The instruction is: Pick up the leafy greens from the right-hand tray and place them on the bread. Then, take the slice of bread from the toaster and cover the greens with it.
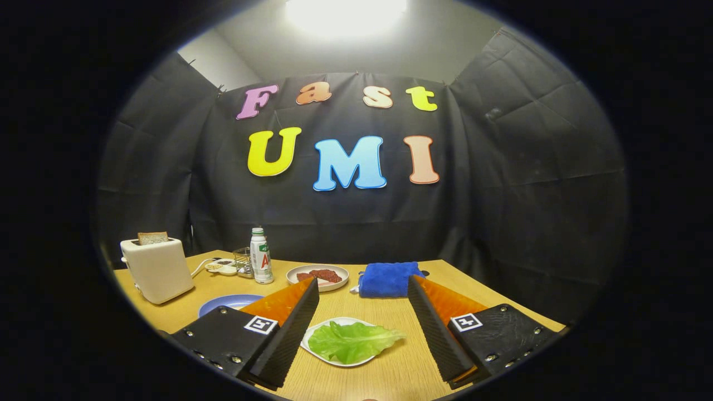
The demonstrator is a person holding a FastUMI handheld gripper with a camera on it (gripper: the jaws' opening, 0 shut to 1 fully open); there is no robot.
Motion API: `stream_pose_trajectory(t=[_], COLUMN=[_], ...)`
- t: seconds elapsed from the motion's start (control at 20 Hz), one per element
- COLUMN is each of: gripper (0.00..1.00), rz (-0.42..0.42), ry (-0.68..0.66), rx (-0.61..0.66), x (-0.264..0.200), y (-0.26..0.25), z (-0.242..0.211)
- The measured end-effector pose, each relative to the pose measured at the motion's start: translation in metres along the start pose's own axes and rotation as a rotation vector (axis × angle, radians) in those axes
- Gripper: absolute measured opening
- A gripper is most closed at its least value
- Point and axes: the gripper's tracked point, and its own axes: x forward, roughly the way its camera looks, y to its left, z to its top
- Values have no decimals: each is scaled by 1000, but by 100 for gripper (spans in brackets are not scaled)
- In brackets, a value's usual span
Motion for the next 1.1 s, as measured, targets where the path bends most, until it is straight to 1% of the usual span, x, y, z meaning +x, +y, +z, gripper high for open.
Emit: stream_pose_trajectory(t=[0.4, 0.65, 0.85, 1.1], gripper=[97, 97, 97, 98], rz=[0, 1, 7, 47], ry=[8, 90, 232, 450], rx=[-7, -15, -44, -85], x=[1, 18, 46, 81], y=[-1, 2, 8, 17], z=[-3, -24, -60, -113])
